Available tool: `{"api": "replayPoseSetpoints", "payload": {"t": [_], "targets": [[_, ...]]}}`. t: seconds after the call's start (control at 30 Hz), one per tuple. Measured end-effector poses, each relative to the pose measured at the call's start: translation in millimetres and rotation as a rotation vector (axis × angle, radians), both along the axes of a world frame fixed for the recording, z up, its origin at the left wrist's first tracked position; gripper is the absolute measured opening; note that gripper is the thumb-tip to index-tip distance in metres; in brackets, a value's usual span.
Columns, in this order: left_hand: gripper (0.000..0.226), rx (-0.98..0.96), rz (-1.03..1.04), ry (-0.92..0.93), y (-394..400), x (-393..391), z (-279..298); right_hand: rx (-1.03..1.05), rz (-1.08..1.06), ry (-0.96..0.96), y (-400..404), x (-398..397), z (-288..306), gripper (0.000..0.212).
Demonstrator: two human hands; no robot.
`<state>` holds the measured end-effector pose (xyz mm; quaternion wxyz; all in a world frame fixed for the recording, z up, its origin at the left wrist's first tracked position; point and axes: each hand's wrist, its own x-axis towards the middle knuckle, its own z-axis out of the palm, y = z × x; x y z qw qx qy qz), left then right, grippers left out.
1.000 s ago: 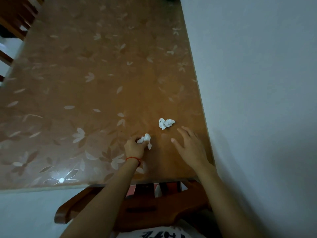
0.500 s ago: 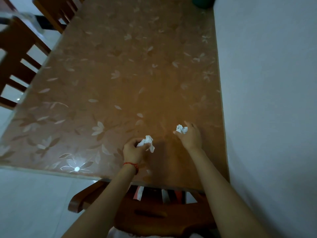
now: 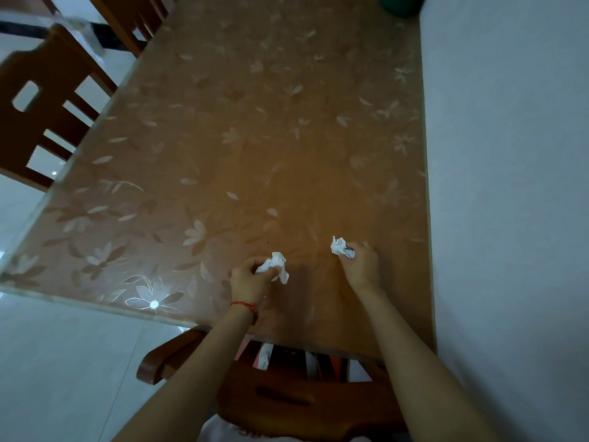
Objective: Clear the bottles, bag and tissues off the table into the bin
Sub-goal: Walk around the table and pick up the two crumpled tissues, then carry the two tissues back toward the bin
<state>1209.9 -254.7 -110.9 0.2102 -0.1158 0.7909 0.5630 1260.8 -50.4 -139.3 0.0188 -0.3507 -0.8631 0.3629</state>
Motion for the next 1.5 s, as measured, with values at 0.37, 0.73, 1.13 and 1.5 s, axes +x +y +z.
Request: {"api": "replayPoseSetpoints", "payload": {"t": [0.37, 0.73, 1.13, 1.5], "targets": [[0.012, 0.045, 0.073, 0.002, -11, 7, 17, -0.220, -0.016, 0.169, -31, 11, 42, 0.015], [0.008, 0.084, 0.235, 0.121, -47, 22, 50, -0.331, 0.147, 0.208, -78, 8, 75, 0.019], [0.007, 0.112, 0.382, 0.220, -150, 28, 81, -0.350, 0.354, 0.268, -183, -20, 110, 0.007], [0.015, 0.162, 0.730, 0.252, -321, 65, 94, -0.353, 0.623, 0.277, -360, -35, 121, 0.015]]}}
